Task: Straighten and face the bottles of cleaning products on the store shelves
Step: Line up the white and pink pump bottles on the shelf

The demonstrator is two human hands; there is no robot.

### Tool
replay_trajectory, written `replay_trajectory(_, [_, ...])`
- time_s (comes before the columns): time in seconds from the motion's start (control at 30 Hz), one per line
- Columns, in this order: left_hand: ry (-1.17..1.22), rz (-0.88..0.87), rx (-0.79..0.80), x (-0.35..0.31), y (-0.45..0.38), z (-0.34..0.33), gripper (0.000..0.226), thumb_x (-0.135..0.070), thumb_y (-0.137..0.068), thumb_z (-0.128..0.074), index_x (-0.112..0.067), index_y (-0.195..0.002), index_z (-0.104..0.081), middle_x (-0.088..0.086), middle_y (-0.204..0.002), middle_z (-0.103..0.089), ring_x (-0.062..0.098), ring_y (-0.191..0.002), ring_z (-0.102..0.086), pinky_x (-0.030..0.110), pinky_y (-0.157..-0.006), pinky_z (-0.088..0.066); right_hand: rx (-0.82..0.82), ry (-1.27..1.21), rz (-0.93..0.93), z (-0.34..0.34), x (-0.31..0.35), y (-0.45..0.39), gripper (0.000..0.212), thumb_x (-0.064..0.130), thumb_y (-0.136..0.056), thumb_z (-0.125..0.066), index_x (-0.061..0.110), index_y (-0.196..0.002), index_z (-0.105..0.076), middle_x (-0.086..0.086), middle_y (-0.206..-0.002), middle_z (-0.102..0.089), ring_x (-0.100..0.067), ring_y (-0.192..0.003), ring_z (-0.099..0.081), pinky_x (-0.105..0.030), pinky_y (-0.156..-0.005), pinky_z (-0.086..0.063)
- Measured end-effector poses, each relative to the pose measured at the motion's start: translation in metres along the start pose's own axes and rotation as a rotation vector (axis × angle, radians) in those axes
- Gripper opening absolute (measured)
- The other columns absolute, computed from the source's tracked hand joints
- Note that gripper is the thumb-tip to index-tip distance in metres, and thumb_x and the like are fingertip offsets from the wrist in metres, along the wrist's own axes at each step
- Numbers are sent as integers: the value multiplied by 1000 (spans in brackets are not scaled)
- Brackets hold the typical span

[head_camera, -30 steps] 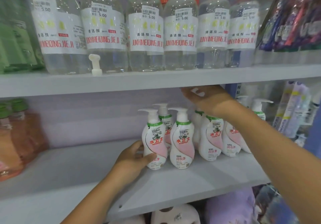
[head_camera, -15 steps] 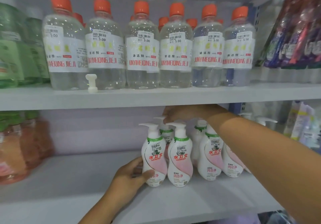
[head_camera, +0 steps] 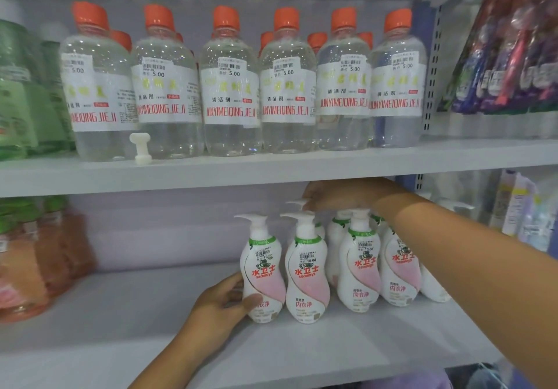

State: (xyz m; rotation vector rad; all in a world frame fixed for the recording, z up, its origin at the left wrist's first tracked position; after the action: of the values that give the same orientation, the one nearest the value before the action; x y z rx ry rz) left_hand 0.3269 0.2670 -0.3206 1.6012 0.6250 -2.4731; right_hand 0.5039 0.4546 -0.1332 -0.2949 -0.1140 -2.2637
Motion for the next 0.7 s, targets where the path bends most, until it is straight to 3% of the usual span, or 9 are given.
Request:
replay_trajectory(0.07, [0, -7, -2, 0, 0, -1, 40, -22, -92, -78, -55, -114, -70, -14, -112, -78, 8, -104, -73, 27, -93, -54, -6, -7, 2, -3, -4, -3, 11, 46, -95, -62, 36, -98, -64, 12, -102, -65, -13, -96, -62, -26, -78, -45])
replay_trajectory(0.17, [1, -4, 9, 1, 0, 0, 40, -22, -93, -76, -55, -114, -69, -14, -113, -78, 8, -105, -73, 26, -92, -54, -26, 35, 28, -2, 0, -2, 13, 46, -97, -59, 40, -85, -59, 17, -95, -62, -13, -93, -59, -27, -78, -45])
replay_trajectory(0.23, [7, -1, 15, 1, 0, 0, 39, -23, -93, -76, -55, -116, -68, -14, -114, -77, 8, -106, -73, 28, -93, -53, -18, 21, 56, -2, 0, 2, 10, 48, -98, -58, 39, -100, -62, 23, -102, -59, -12, -101, -56, -24, -82, -41])
replay_trajectory(0.3, [5, -5, 15, 2, 1, -1, 39, -24, -94, -75, -55, -117, -68, -15, -114, -77, 8, -106, -72, 27, -93, -52, -64, -58, 52, 4, 2, 15, 36, 56, -97, -58, 39, -128, -58, 24, -114, -57, -6, -106, -56, -18, -84, -38])
replay_trajectory(0.43, [7, -15, 16, 4, 0, 0, 40, -25, -94, -75, -56, -118, -67, -17, -114, -77, 6, -107, -71, 26, -92, -52, -290, -160, 98, 11, -3, 48, 9, 60, -96, -55, 55, -98, -63, 32, -96, -63, 7, -92, -58, -8, -73, -36])
replay_trajectory(0.47, [11, -14, 15, 4, -1, 0, 40, -25, -94, -75, -55, -118, -67, -17, -114, -77, 7, -107, -72, 27, -93, -52, -273, -148, 107, 10, -4, 53, 8, 62, -94, -57, 57, -97, -63, 34, -96, -63, 11, -92, -57, -7, -73, -36])
replay_trajectory(0.57, [26, 2, 18, 4, -2, -2, 38, -24, -94, -75, -55, -115, -69, -17, -113, -77, 6, -105, -73, 28, -92, -53, -97, -59, 128, 2, 12, 65, 44, 72, -85, -62, 58, -126, -57, 42, -108, -55, 23, -95, -50, -4, -75, -33])
replay_trajectory(0.63, [58, 27, 19, 4, -3, -3, 35, -22, -93, -76, -51, -112, -72, -16, -112, -78, 5, -103, -73, 25, -90, -54, -63, 34, 127, -4, 22, 62, 50, 67, -87, -63, 51, -134, -55, 33, -119, -56, 13, -100, -54, -10, -81, -38])
replay_trajectory(0.7, [76, 49, 23, 5, -4, -2, 31, -22, -92, -77, -43, -115, -73, -15, -110, -78, 5, -101, -74, 23, -89, -55, -66, 124, 137, -8, 29, 57, 37, 55, -94, -62, 39, -127, -61, 20, -121, -62, -7, -103, -59, -25, -89, -48])
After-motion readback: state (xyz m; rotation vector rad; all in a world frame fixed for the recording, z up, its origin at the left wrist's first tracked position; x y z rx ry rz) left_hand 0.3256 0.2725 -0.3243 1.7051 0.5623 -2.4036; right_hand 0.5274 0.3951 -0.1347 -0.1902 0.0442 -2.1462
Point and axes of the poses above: each hand's wrist, its own y-axis away from the middle knuckle, its own z-axis out of the back of the hand, x = y × z, the point moved 4 cm from there along -y, towards the middle knuckle
